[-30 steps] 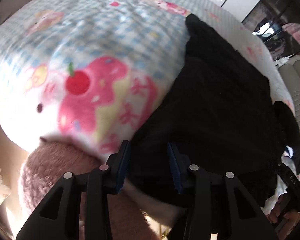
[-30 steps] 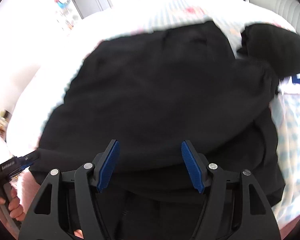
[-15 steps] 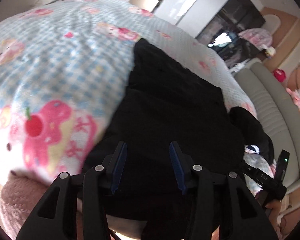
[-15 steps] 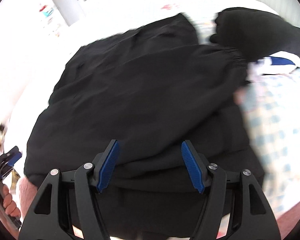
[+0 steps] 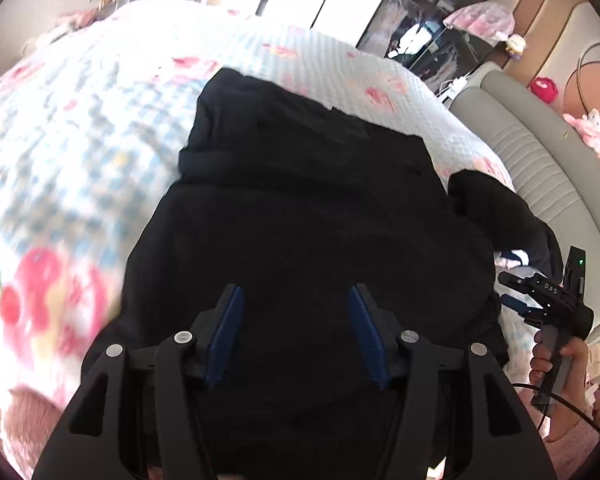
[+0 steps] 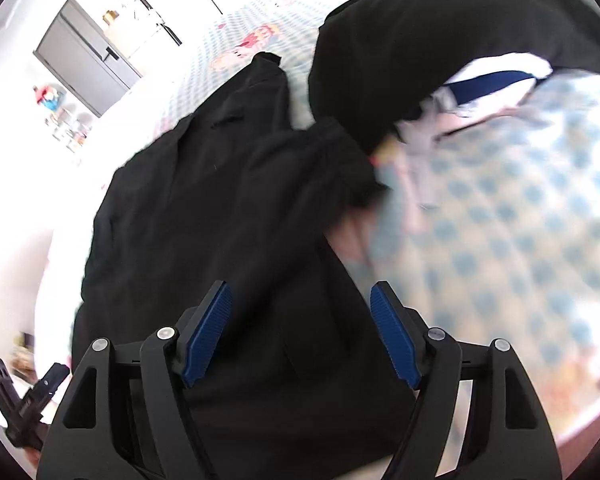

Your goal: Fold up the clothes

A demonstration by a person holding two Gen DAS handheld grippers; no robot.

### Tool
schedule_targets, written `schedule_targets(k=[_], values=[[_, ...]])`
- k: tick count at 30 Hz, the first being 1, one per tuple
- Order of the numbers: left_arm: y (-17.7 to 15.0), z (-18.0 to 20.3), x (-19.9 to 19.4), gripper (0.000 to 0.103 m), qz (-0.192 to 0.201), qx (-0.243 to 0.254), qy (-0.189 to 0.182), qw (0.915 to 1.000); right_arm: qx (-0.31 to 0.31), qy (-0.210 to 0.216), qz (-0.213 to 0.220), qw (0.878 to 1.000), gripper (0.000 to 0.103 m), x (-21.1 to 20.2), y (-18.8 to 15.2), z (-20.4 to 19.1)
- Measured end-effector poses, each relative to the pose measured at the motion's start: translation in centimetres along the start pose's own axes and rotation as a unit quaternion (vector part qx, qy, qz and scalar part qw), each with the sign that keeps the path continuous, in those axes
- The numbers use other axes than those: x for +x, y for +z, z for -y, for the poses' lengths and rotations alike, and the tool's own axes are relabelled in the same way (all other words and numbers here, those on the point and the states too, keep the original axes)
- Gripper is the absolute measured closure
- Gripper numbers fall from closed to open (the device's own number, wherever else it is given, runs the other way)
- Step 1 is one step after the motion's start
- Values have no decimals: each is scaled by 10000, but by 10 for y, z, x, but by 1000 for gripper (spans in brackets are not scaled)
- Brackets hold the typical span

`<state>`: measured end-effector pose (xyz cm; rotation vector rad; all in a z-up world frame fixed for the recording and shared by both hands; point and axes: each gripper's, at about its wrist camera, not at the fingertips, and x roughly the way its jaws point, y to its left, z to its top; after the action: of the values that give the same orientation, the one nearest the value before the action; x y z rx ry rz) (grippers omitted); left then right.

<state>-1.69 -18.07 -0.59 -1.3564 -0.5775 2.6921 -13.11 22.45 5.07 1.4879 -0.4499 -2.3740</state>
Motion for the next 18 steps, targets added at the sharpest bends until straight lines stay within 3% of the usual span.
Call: schedule_targets(k=[3,5,6,8,9,11,13,14,18], values=[[-10,-28,26,46,-617,-434,599,9953,165,-223,-14,9996,26,28,16,2],[-25,-53,34,57,-918,-731,712,9905,296,-297,-171,9990,27,45,23,8],[-28,-58,30,62,-929,-895,683,9893,392,-175,-155,9990,27,47,24,11],[-27,-58,20,60,-838,-1072,631,9887,473,33,-81,9988,28,50,24,13],[-24,-51,16,55,-772,-1031,652,9895,383,25,-79,9992,31,52,25,11],[-16,-36,14,51,-585,-695,506,9946,97,15,-4,10000,65,56,29,0],[-10,-16,20,48,-505,-453,253,9974,-151,-80,309,9994,78,47,28,-8],[-8,-8,27,47,-577,-402,133,9974,-279,-102,463,9985,84,40,28,-13],[-10,26,60,47,-980,-141,-145,9950,-419,-45,947,9946,89,12,24,-15]])
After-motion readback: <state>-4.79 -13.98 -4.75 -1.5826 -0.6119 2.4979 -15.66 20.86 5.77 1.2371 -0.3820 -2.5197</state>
